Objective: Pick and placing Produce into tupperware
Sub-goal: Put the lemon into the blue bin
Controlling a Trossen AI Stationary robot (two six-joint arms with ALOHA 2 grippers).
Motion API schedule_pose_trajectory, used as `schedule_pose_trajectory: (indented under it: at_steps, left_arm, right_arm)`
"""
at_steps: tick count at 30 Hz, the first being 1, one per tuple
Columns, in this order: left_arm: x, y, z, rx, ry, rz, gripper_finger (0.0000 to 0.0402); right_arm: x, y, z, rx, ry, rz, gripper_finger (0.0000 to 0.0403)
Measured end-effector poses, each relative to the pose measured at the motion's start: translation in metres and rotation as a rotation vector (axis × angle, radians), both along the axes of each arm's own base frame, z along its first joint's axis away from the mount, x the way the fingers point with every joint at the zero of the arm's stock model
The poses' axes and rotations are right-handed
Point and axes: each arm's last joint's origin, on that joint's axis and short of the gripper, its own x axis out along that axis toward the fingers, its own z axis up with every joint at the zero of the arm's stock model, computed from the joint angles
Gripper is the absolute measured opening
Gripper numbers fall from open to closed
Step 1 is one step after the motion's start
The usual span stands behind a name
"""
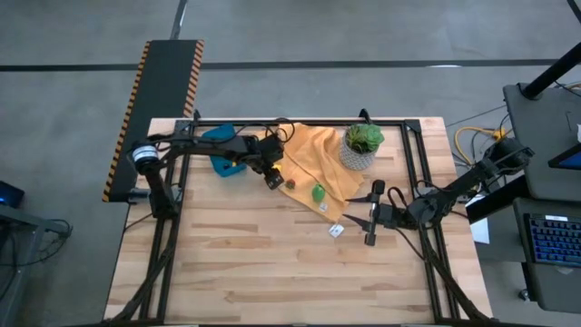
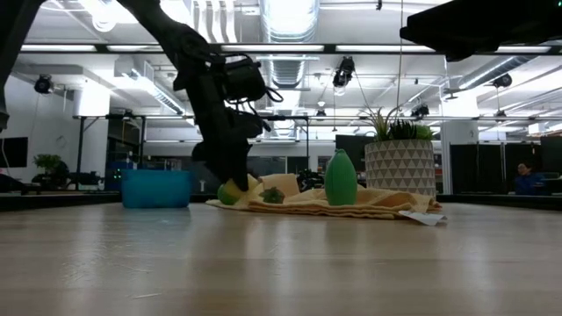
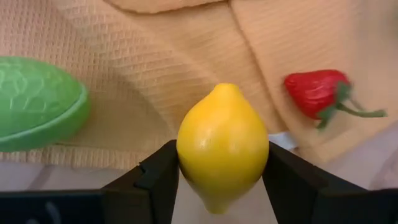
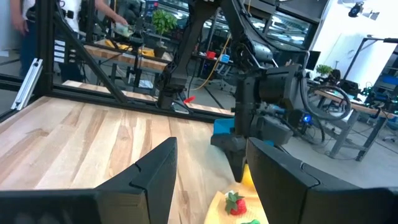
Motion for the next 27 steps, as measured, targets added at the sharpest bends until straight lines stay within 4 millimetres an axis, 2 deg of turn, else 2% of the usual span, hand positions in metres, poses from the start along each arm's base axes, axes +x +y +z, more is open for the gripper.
schedule_pose_trajectory:
  at_steps: [5, 13, 22, 27]
  left_arm:
    - [-0.003, -0.007, 0.011, 0.004, -0.009, -0.023, 0.0178]
    - [-0.014, -0.021, 0.042, 0.021, -0.068, -0.086, 0.0178]
    - [-0.038, -0.034, 0.084, 0.061, -0.157, -0.112, 0.0178]
    - [-0.052, -0.038, 0.099, 0.077, -0.168, -0.106, 0.0178]
  right_arm:
    - [0.0, 0.0, 0.0, -0.001, 0.001, 0.0, 0.0187]
    - [0.0, 0.0, 0.0, -0.001, 0.001, 0.0, 0.0187]
    - [0.0, 0.0, 0.0, 0.0, 0.0, 0.0, 0.0187]
    - [0.0, 0.0, 0.0, 0.0, 0.0, 0.0, 0.0187]
